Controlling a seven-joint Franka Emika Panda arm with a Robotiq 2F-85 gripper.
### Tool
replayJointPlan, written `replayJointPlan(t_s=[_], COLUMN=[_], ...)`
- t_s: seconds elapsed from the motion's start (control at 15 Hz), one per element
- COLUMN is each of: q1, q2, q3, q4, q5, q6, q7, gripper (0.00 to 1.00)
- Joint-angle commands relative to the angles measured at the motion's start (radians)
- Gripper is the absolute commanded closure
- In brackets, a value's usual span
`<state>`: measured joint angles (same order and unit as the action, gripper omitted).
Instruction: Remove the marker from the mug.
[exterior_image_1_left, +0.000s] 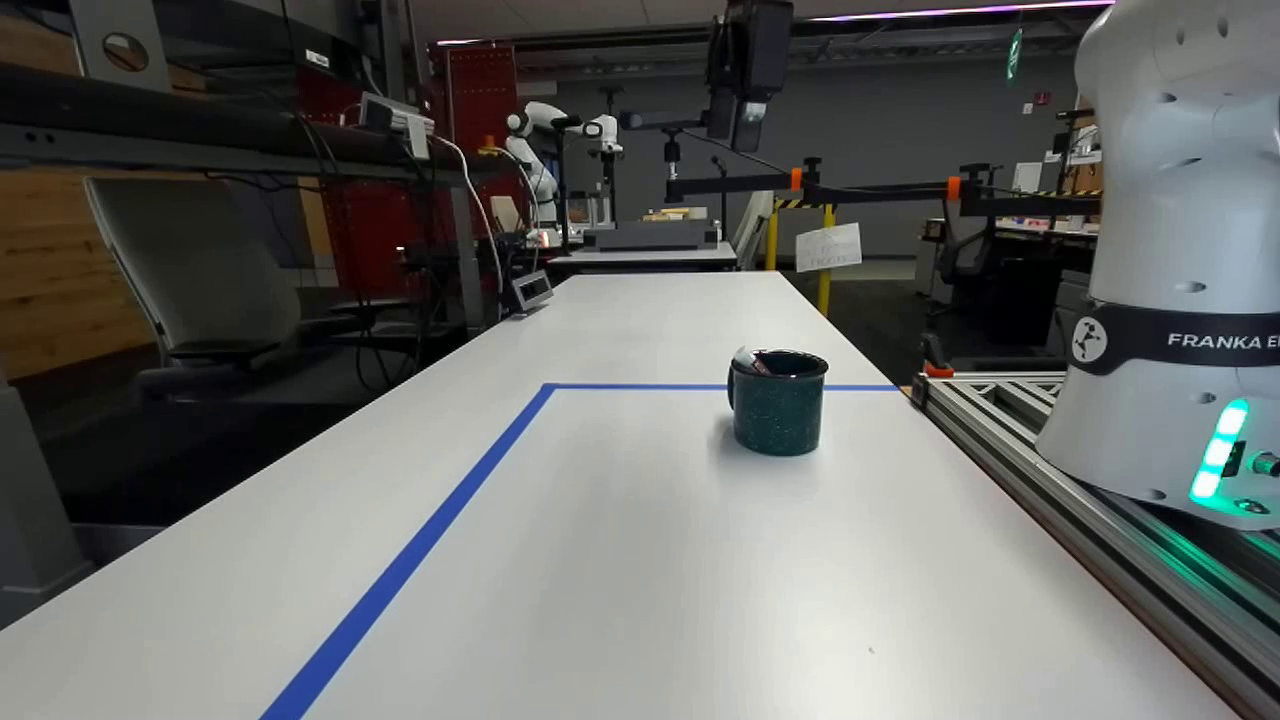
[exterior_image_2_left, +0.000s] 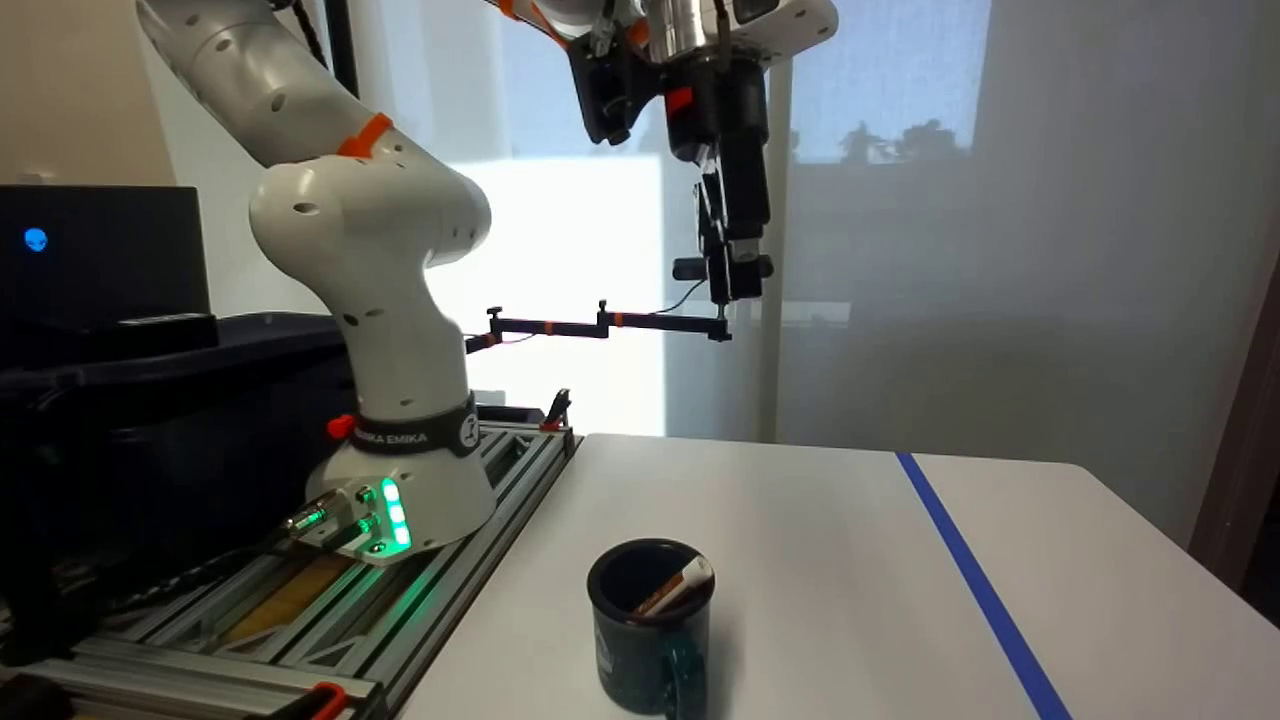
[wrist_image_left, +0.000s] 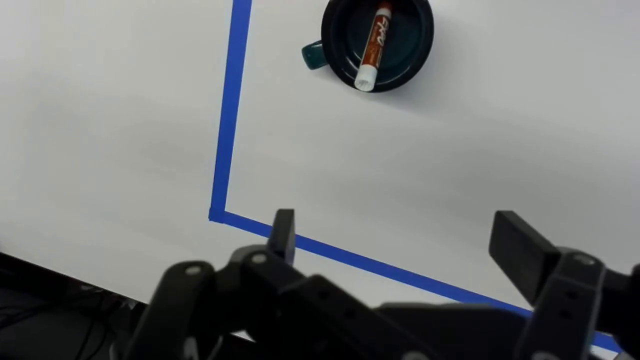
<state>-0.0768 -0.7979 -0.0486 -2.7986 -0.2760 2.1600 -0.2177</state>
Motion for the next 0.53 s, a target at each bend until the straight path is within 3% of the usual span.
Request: replayJointPlan(t_s=[0.0,0.47], q1=[-0.006,-0.054], q2=[0.083,0.300], q3=[-0.006,-0.017], q4=[0.004,0.007], q5=[-0.024,-0.035], q6=[0.063,0.229], q7=[0.022,0.058], gripper=[0.00,0.00])
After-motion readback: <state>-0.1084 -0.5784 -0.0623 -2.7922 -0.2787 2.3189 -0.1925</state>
